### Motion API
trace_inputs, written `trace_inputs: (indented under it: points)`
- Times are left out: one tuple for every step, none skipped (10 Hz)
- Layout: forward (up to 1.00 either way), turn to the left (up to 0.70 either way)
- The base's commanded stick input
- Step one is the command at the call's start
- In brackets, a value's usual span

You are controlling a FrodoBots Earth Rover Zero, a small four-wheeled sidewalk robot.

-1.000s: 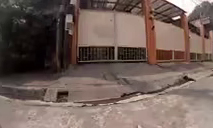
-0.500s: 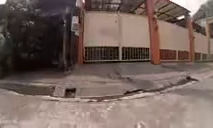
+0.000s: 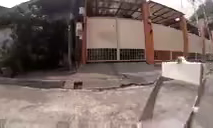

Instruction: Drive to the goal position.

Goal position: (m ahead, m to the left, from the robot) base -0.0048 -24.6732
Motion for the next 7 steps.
trace_inputs:
  points:
    - [0.37, 0.0]
    - [0.55, 0.0]
    - [0.69, 0.0]
    - [0.04, 0.0]
    - [0.0, 0.0]
    - [0.0, 0.0]
    - [-0.4, 0.0]
